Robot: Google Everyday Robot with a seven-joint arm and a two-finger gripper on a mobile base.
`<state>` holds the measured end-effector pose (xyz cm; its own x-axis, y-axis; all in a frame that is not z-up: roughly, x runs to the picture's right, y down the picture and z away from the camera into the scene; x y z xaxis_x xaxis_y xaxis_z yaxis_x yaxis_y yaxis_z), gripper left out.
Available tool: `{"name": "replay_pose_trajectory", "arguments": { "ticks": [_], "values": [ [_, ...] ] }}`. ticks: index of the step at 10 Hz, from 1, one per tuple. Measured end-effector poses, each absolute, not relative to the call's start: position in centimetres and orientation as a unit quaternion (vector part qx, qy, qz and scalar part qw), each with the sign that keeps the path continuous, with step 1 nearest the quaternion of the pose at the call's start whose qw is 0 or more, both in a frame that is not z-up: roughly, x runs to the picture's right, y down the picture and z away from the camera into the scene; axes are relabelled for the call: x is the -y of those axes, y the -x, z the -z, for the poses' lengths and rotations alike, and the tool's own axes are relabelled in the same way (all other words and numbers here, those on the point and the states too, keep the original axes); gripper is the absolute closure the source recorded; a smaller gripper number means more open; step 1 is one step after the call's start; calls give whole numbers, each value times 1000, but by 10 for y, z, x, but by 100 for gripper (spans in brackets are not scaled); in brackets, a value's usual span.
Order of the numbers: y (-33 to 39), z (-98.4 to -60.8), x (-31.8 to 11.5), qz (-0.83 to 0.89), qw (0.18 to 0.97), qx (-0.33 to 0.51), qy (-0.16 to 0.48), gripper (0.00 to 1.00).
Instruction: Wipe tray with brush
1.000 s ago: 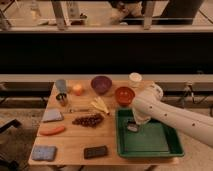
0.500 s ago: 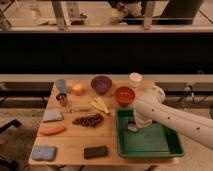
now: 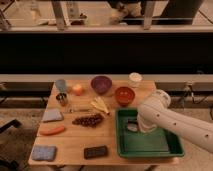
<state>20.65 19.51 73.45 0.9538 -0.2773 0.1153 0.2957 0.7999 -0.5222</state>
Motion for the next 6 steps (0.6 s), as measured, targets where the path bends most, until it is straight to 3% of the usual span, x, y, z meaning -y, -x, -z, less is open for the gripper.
{"name": "replay_pose_trajectory", "arguments": {
  "ticks": [6],
  "values": [
    [-226,-718,-204,143,948,15,286,100]
  ]
}}
